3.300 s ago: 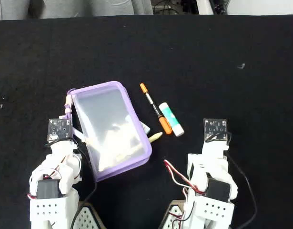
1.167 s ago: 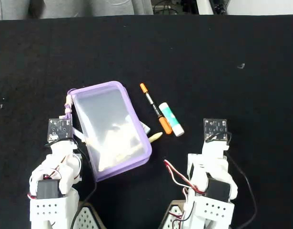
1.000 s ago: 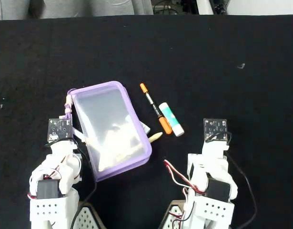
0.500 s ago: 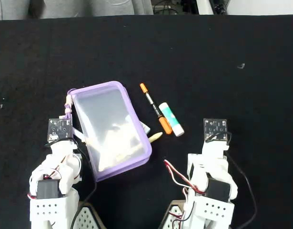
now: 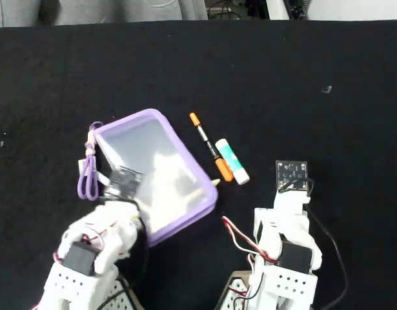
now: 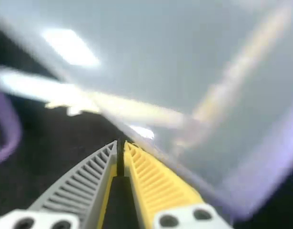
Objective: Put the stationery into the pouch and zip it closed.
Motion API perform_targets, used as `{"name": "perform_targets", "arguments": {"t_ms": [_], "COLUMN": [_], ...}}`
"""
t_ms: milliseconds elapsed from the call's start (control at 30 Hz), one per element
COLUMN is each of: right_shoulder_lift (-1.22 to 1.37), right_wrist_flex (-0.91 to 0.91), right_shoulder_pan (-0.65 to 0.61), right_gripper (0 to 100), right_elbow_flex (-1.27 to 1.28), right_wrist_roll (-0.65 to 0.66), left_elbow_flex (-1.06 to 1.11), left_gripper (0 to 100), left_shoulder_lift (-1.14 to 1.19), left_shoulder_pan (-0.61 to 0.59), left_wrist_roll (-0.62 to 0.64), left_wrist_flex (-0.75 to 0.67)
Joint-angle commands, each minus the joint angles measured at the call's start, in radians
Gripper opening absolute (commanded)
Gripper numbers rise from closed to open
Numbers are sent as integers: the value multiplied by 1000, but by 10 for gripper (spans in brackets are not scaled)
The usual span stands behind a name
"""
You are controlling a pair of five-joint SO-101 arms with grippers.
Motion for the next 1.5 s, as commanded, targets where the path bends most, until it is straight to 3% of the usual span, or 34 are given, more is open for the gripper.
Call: {"name": "perform_targets", "arguments": {"t_ms": [0, 100, 233, 667, 867, 1100, 1467], "right_shoulder_lift": [-87, -87, -87, -87, -87, -87, -87], "right_wrist_flex": [3, 3, 3, 3, 3, 3, 3], "right_shoulder_pan": [14, 14, 14, 14, 14, 14, 14], "right_gripper": [54, 54, 54, 54, 54, 54, 54], "right_elbow_flex": [-2, -2, -2, -2, -2, -2, -2], "right_wrist_roll": [-9, -9, -9, -9, -9, -9, -9], "left_elbow_flex": [24, 24, 24, 24, -5, -8, 24], "left_gripper": [33, 33, 33, 31, 33, 33, 33], "left_shoulder_lift": [-6, -6, -6, -6, -6, -6, -6], "left_shoulder_pan": [199, 358, 466, 444, 217, -150, -926], "left_wrist_roll": [3, 0, -37, -48, -48, -48, -49], "left_wrist_flex": [-2, -3, -11, 14, 28, 28, 15]}}
